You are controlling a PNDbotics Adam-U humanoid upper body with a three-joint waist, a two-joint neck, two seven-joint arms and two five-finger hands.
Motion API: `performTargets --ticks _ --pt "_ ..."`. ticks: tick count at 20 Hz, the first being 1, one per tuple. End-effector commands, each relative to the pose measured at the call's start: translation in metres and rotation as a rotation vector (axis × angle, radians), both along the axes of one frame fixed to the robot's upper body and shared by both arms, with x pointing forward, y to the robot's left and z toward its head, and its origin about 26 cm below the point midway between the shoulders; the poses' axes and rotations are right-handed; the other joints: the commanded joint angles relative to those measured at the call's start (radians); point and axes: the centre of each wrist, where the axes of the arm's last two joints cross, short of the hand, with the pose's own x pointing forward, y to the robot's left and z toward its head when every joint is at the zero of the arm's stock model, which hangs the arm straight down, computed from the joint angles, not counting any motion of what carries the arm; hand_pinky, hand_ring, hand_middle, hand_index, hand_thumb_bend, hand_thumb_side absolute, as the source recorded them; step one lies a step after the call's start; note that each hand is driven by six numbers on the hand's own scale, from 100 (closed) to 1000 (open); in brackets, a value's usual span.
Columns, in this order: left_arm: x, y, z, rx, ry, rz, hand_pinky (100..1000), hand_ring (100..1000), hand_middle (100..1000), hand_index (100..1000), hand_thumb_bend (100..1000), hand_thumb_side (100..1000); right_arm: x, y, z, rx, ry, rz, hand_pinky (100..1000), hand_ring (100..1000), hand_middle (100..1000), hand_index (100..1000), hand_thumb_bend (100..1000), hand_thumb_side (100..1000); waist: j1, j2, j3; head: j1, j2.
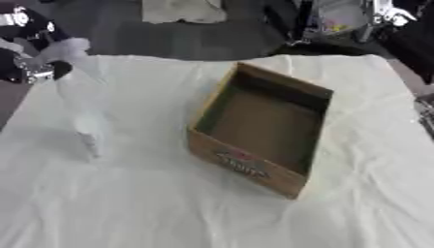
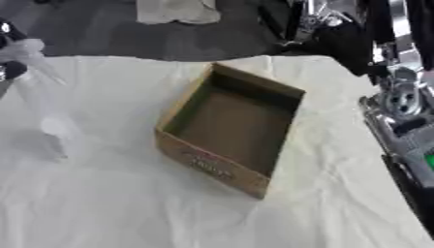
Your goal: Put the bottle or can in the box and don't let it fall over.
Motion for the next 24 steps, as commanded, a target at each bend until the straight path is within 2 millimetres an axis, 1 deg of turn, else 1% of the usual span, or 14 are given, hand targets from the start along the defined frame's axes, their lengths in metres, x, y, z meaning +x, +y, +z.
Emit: performTargets --ticks 1,11,18,19,21,22,24 --pt "-0.0041 0.0057 0.0125 -0.018 -0.024 0.004 774 595 638 754 187 494 -0.0034 -0.0016 0.0074 -0.004 -0.025 -0.009 901 755 732 748 100 352 0.001 -0.016 0.001 0.001 -0.011" --pt "-0.0047 0.0079 0.0152 -0.044 -0.008 -0.010 770 598 643 755 161 499 -0.0033 -0.0009 0.0068 -0.001 -0.019 -0.015 901 753 730 747 100 356 0.001 -0.014 0.002 0.002 -0.009" --pt "-0.0040 0.0072 0.0143 -0.053 -0.006 -0.014 748 558 605 725 153 473 -0.0032 -0.0004 0.0069 -0.001 -0.018 -0.012 902 754 730 748 100 363 0.001 -0.014 0.002 0.002 -0.012" --pt "-0.0038 0.0073 0.0141 -0.054 -0.006 -0.013 748 559 606 726 157 473 -0.0032 -0.0005 0.0068 -0.001 -0.018 -0.012 902 754 730 748 100 364 0.001 -0.013 0.001 0.002 -0.012" --pt "-0.0034 0.0073 0.0134 -0.054 -0.004 -0.011 753 573 623 741 174 508 -0.0032 -0.0005 0.0067 -0.001 -0.017 -0.012 902 754 730 748 100 364 0.001 -0.013 0.000 0.002 -0.013" --pt "-0.0033 0.0069 0.0135 -0.054 -0.003 -0.012 761 596 650 752 183 521 -0.0032 -0.0005 0.0066 -0.002 -0.017 -0.012 902 754 730 748 100 365 0.000 -0.013 0.000 0.002 -0.013" --pt "-0.0039 0.0058 0.0151 -0.056 -0.006 -0.015 764 605 661 759 184 522 -0.0031 -0.0003 0.0064 -0.003 -0.014 -0.012 903 754 730 748 100 367 0.000 -0.013 0.001 0.002 -0.013"
